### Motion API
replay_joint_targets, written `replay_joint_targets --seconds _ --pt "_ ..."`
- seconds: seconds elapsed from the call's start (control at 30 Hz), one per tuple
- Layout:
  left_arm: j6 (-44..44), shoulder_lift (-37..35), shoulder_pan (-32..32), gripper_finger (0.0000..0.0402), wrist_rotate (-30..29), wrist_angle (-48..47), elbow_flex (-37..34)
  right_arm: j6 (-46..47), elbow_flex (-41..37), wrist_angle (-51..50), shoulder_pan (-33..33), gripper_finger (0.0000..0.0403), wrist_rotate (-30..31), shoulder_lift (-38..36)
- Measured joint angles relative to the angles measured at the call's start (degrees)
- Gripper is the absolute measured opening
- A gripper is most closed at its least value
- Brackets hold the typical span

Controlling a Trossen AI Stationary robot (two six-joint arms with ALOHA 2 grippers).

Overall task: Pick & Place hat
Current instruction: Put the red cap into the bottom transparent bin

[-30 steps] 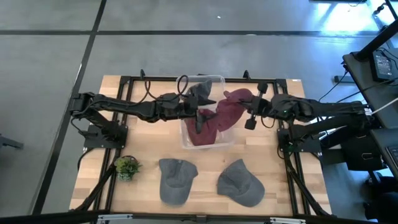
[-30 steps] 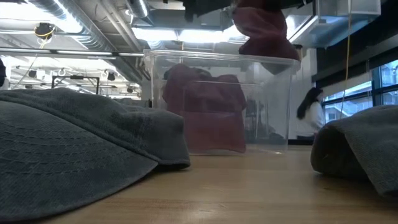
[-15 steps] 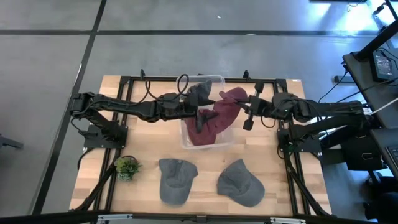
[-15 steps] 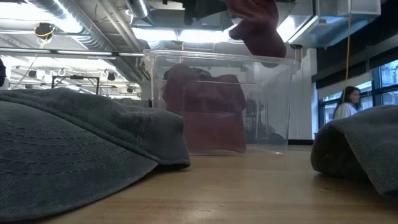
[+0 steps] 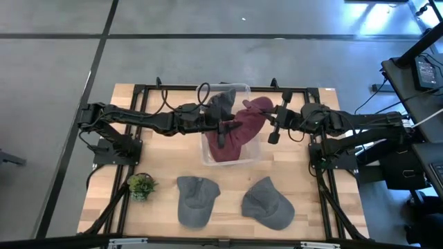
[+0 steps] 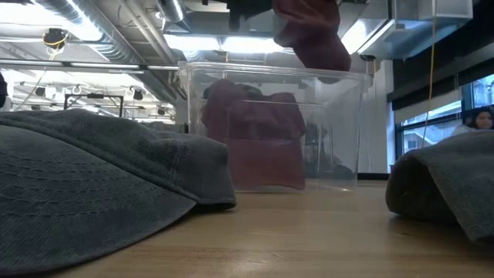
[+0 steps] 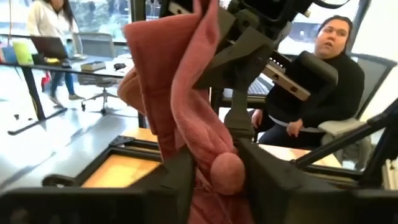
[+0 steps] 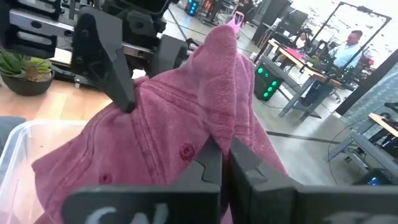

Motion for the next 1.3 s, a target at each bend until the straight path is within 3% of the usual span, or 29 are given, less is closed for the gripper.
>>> replay_joint_targets --seconds 0.17,0.37,0.57,0.77,0.93,1.03,1.3 --pt "5.11 -0.08 0.00 0.0020 1.47 0.11 0.00 -0.90 0.00 -0.02 0.02 0.0012 -0.16 0.00" --pt "5.47 -0.45 0.44 0.0023 3.33 0.13 0.00 -2.13 -0.02 -0.62 0.04 0.0058 -2.55 -0.02" --pt "5.63 -0.45 1.64 0.0020 7.55 -0.53 0.76 1.23 -0.02 -3.01 0.04 0.0158 -2.25 -1.16" --pt "5.12 -0.44 3.02 0.0020 13.35 -15.32 9.71 7.94 -0.02 -14.95 0.04 0.0226 5.07 -5.19" --pt "7.23 -0.44 3.00 0.0020 14.36 -31.68 17.47 17.49 -0.04 -29.80 0.09 0.0236 4.96 -9.33" --pt "12.84 -0.44 3.28 0.0020 18.75 -38.08 20.22 21.67 -0.04 -35.12 0.04 0.0236 5.04 -11.06" --pt "29.08 -0.44 4.29 0.0022 23.55 -44.83 21.35 23.67 -0.04 -35.80 0.04 0.0236 5.01 -11.62"
